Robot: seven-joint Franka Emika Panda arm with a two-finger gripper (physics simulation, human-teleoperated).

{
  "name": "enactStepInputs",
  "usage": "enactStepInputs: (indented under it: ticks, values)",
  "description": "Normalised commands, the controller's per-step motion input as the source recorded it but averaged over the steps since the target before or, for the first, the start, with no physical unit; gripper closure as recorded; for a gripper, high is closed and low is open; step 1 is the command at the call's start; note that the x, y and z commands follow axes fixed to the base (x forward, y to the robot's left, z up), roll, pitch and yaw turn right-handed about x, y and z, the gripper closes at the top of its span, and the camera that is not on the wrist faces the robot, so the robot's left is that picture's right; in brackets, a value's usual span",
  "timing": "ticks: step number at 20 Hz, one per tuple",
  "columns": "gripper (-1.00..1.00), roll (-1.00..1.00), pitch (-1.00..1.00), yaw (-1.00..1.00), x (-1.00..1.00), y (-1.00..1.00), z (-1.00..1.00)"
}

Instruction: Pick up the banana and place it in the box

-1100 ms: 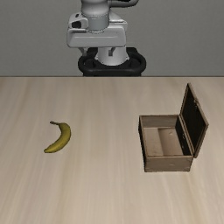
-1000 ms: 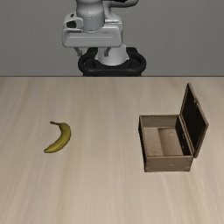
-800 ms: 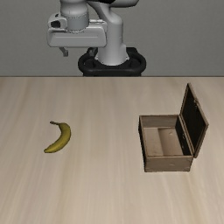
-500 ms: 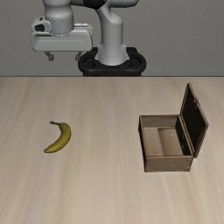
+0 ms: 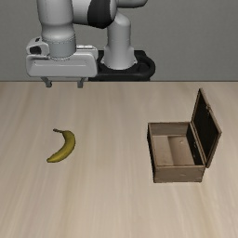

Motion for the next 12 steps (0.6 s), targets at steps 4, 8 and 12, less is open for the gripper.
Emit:
enactStepInputs:
  ticks: [4, 8, 12]
  values:
    - [-1.0, 0.0, 0.0, 0.0, 0.0, 0.0, -1.0]
    - [-1.0, 0.0, 0.0, 0.0, 0.0, 0.0, -1.0]
    - [-1.0, 0.0, 0.0, 0.0, 0.0, 0.0, -1.0]
